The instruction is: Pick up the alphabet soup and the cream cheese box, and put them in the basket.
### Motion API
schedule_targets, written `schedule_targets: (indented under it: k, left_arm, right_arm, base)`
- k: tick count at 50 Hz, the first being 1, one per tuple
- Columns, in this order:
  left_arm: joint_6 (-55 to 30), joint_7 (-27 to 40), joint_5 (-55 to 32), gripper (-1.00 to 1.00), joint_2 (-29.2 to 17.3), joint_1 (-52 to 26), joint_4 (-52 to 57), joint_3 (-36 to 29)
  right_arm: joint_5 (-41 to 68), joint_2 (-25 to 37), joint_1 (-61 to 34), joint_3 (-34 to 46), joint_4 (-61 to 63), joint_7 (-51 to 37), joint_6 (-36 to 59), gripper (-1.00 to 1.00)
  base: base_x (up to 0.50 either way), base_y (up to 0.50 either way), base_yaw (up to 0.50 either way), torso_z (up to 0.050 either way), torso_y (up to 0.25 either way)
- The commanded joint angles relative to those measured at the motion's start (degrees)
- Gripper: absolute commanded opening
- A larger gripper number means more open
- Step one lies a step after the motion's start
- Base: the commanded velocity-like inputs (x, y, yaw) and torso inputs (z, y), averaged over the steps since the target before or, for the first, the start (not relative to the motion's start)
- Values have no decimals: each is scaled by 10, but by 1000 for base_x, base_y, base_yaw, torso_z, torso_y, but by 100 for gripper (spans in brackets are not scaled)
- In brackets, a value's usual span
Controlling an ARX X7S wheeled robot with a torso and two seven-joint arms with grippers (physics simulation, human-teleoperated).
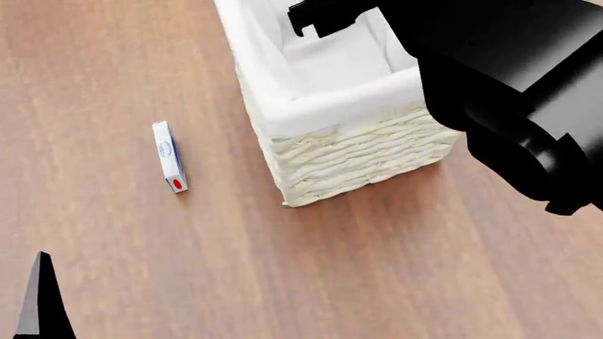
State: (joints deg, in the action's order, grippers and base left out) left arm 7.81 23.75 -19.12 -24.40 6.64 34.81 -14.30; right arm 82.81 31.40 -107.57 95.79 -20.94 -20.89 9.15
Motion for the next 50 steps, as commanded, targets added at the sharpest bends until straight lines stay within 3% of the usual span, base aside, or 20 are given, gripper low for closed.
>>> schedule_targets:
  k: [1,46,47,50]
  left_arm:
    - [0,4,1,100,-2,1,3,2]
    - [4,10,2,100,-6,1,-2,-1]
    - [4,10,2,100,-6,1,-1,-1]
    - [3,11,1,100,-7,1,0,-1]
  right_arm:
    - [-45,-20,17,-6,-29,19,-10,-100]
    - [-63,-28,39,-3,-33,29,-10,-100]
    - [-63,-28,38,-3,-34,30,-10,100]
    - [-62,-28,36,-4,-35,29,-7,100]
  base:
    - [0,0,0,0,10]
    - [0,0,0,0,1]
    - [0,0,0,0,0]
    - [0,0,0,0,0]
